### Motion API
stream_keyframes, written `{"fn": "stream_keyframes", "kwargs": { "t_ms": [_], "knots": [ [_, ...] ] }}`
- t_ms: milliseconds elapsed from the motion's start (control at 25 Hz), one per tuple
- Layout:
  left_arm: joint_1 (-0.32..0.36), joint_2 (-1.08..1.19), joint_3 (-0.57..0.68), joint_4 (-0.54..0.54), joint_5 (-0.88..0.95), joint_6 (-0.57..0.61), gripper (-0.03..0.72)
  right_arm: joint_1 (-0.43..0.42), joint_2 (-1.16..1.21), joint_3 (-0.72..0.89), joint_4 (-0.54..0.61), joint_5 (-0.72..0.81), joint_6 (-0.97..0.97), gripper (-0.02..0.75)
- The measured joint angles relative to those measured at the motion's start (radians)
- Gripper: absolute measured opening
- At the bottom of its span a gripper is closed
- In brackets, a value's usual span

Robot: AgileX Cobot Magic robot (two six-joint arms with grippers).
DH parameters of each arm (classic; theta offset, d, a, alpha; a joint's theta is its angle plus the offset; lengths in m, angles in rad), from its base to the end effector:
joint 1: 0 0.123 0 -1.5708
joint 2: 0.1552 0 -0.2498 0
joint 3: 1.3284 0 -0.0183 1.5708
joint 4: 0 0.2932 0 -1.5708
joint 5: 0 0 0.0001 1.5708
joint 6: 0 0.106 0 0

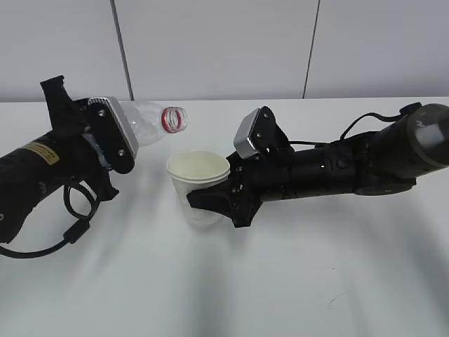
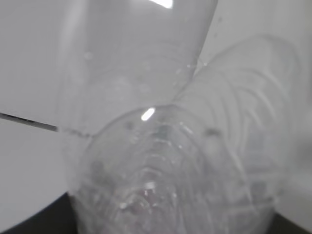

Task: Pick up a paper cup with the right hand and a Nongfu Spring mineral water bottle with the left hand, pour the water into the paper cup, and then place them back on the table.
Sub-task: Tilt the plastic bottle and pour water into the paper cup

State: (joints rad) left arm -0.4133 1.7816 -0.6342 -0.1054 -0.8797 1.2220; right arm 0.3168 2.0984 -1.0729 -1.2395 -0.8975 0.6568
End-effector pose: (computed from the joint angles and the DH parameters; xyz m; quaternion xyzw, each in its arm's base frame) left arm 0.3263 -0.1337 0.0900 0.5241 0.5623 0.2605 0.5842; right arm 0.3619 0.2011 0.0537 -0.4681 0.6762 0.3315 0.4624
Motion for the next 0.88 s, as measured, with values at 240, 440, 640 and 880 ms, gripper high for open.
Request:
{"fn": "stream_keyframes", "kwargs": {
  "t_ms": [240, 440, 640, 880],
  "knots": [
    [0.0, 0.0, 0.0, -0.006, -0.003, 0.074, 0.375, 0.0, 0.0, 0.0, -0.009, 0.0, 0.004, 0.435],
    [0.0, 0.0, 0.0, -0.007, -0.025, 0.109, 0.375, 0.0, 0.0, 0.0, -0.013, 0.0, 0.004, 0.435],
    [0.0, 0.0, 0.0, -0.018, -0.035, 0.165, 0.375, 0.0, 0.0, 0.0, -0.015, 0.0, 0.004, 0.435],
    [0.0, 0.0, 0.0, -0.033, -0.046, 0.216, 0.375, 0.0, 0.0, 0.0, -0.023, 0.0, 0.005, 0.435]
  ]
}}
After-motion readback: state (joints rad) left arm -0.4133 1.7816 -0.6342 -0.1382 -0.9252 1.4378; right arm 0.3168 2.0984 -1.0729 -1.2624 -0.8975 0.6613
